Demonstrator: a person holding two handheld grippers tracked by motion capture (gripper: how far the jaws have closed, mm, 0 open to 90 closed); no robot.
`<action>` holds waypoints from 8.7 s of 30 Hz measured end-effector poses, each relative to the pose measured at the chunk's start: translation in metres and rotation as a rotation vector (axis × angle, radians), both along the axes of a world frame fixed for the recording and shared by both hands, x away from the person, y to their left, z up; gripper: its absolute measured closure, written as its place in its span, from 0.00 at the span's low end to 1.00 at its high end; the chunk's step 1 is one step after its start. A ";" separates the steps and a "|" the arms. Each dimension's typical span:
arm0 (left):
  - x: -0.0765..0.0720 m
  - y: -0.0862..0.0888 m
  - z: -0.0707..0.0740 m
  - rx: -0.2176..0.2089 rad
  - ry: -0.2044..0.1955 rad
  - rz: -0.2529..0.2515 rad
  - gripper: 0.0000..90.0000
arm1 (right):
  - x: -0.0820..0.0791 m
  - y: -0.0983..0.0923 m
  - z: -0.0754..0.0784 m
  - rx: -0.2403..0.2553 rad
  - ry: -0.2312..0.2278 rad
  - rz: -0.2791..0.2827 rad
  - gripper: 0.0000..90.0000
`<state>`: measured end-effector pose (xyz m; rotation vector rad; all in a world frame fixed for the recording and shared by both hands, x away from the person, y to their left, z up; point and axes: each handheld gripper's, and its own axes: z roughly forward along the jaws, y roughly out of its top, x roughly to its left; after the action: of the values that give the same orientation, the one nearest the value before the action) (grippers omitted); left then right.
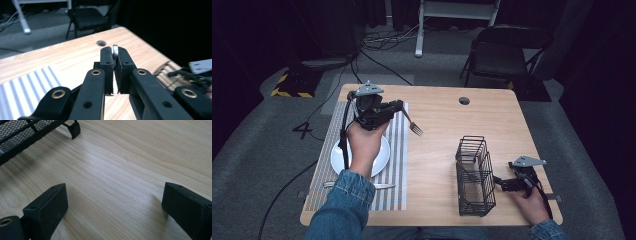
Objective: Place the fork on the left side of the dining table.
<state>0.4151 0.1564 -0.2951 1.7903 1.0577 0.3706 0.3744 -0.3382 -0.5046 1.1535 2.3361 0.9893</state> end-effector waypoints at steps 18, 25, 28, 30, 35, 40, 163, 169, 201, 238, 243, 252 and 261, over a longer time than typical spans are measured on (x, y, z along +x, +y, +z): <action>0.040 0.036 -0.039 0.032 0.033 0.195 0.95 | 0.000 0.000 0.000 0.000 0.000 0.000 0.07; 0.053 0.048 -0.049 0.037 0.069 0.237 0.95 | 0.000 0.000 0.000 0.000 0.000 0.000 0.07; 0.059 0.050 -0.053 0.045 0.092 0.234 0.95 | 0.000 0.000 0.000 0.000 -0.001 -0.001 0.07; 0.061 0.051 -0.055 0.054 0.102 0.232 0.95 | 0.000 0.000 0.000 0.000 -0.001 0.000 0.07; 0.066 0.058 -0.059 0.065 0.114 0.247 0.95 | 0.000 0.000 0.000 0.000 -0.001 -0.001 0.07; 0.070 0.066 -0.061 0.064 0.120 0.258 0.95 | 0.000 0.000 0.000 0.000 -0.001 0.000 0.07; 0.077 0.146 -0.104 0.068 0.322 0.403 0.49 | 0.000 0.001 0.000 0.000 -0.002 -0.013 0.07; 0.060 0.141 -0.090 0.072 0.282 0.362 0.49 | 0.000 0.001 0.000 0.000 -0.003 -0.012 0.07; -0.053 0.117 -0.051 -0.004 0.094 -0.047 0.45 | 0.000 0.001 0.000 0.000 -0.002 -0.011 0.07; -0.116 0.045 -0.133 0.122 0.112 -0.185 0.42 | 0.000 0.001 0.000 0.000 -0.002 -0.006 0.07; -0.119 0.032 -0.148 0.142 0.146 -0.216 0.42 | 0.000 0.001 0.000 0.000 -0.002 -0.006 0.07; -0.120 0.007 -0.168 0.266 0.202 -0.292 0.41 | 0.000 0.001 0.000 0.000 -0.002 -0.005 0.07; -0.124 -0.015 -0.183 0.342 0.236 -0.358 0.41 | 0.000 0.001 0.000 0.000 -0.002 -0.003 0.08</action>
<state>0.2915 0.1415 -0.4784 2.3281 0.8408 0.1253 0.3743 -0.3369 -0.5046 1.1550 2.3329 0.9886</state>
